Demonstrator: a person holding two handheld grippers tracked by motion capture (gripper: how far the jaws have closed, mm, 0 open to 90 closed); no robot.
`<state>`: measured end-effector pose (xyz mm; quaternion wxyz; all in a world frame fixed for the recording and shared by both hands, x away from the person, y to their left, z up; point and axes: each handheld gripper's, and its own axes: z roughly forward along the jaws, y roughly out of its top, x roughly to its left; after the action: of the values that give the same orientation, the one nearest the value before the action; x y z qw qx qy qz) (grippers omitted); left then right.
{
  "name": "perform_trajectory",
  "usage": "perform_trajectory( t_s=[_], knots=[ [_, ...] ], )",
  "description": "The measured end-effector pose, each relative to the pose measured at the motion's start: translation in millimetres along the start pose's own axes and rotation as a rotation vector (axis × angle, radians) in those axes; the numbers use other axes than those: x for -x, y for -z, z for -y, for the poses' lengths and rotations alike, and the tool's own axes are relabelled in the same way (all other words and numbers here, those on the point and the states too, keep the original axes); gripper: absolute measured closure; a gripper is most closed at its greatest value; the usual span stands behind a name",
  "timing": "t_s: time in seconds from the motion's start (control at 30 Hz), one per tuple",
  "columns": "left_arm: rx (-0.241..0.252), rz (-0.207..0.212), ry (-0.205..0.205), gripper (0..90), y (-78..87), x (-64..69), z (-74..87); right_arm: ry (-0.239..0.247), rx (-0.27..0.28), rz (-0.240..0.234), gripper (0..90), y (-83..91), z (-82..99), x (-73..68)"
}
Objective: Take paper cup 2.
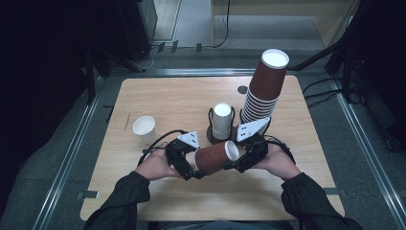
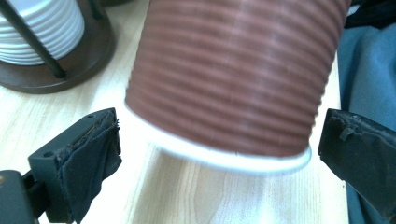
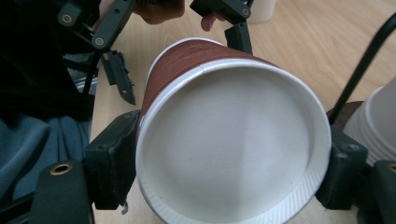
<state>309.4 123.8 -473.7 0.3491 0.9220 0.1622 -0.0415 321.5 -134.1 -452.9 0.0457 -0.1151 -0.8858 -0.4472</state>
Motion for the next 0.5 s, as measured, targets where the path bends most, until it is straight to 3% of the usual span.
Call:
perform_trajectory(
  t_s=[0.3,0.5],
  knots=[
    [0.107,0.003,0.02,0.0,9.0,-1.0,3.1,-0.011,0.109,0.021,22.0,17.5,2.3,-0.5],
    [0.195,0.032,0.04,0.0,11.4,-1.0,2.6,-0.023,0.191,-0.001,22.0,20.2,-1.9,-3.0]
  ],
)
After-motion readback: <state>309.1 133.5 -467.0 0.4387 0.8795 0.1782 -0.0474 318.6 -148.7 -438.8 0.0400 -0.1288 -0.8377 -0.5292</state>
